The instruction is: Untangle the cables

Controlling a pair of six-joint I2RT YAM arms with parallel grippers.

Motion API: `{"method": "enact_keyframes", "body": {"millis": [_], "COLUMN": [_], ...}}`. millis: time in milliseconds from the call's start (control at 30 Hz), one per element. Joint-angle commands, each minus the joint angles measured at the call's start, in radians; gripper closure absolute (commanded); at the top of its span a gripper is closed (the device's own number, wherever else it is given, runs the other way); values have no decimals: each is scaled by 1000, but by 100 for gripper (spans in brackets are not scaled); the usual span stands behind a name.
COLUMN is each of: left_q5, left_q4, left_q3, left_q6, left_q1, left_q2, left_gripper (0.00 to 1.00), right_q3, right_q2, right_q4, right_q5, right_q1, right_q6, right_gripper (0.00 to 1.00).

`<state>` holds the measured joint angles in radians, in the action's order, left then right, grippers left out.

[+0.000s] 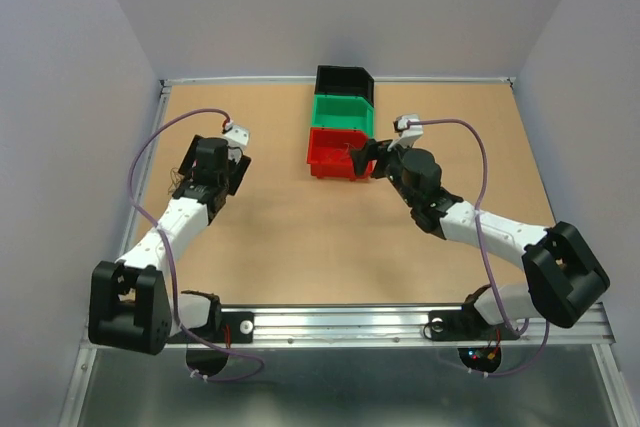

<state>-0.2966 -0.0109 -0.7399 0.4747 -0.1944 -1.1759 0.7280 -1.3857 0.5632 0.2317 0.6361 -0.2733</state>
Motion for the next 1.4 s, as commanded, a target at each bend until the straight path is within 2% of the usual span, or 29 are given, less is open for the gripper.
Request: {"method": "enact_keyframes", "body": {"millis": [0, 33, 67, 167, 233, 267, 333, 367, 433, 500, 533, 600, 633, 700, 767, 1033, 1233, 1333, 1367], "left_q5": [-183, -273, -292, -268, -257, -253, -266, -277, -274, -199, -15, 239, 416, 505, 540, 657, 682, 685, 685], "left_q4": [-27, -53, -73, -84, -104, -101, -95, -90, -86, -66, -42, 70, 101, 126, 123, 115, 115, 114, 115], "left_q3": [19, 26, 30, -9, -33, -68, -98, -111, -112, -66, -38, -21, -13, 13, 42, 40, 50, 54, 54], "left_q6": [36, 38, 50, 51, 58, 59, 55, 50, 48, 53, 61, 80, 105, 107, 108, 96, 107, 110, 110], "left_q1": [1, 4, 10, 42, 71, 78, 85, 84, 72, 4, -31, -118, -153, -253, -290, -316, -332, -339, -341], "left_q2": [-77, -102, -161, -298, -367, -431, -481, -504, -478, -339, -211, -92, -38, 80, 155, 229, 242, 237, 231], "left_gripper": [1, 1, 1, 2, 15, 54, 94, 100, 100, 100, 100, 100, 100, 100, 100, 100, 100, 100, 100], "right_q3": [-51, -56, -59, -67, -67, -68, -71, -73, -76, -76, -73, -62, -59, -53, -53, -47, -33, -12, -7], "right_q2": [59, 65, 73, 77, 79, 79, 82, 80, 80, 76, 68, 59, 48, 37, 21, -13, -55, -76, -91], "right_q4": [86, 87, 89, 92, 93, 95, 96, 96, 98, 99, 101, 99, 101, 118, 151, 191, 219, 219, 224], "right_q5": [-2, -5, -6, -6, -11, -12, -14, -15, -22, -51, -107, -201, -265, -443, -598, -902, -1025, -1026, -1029], "right_q1": [2, 2, 2, 2, 2, 4, 4, 2, 2, 2, 2, 2, 2, 4, 4, 5, 13, 16, 16], "right_q6": [-12, -10, -10, -9, -7, -6, -6, -4, -1, 9, 16, 41, 49, 69, 77, 118, 147, 149, 149], "right_gripper": [13, 13, 13, 13, 13, 13, 13, 13, 13, 14, 15, 15, 15, 15, 16, 15, 15, 18, 23]}}
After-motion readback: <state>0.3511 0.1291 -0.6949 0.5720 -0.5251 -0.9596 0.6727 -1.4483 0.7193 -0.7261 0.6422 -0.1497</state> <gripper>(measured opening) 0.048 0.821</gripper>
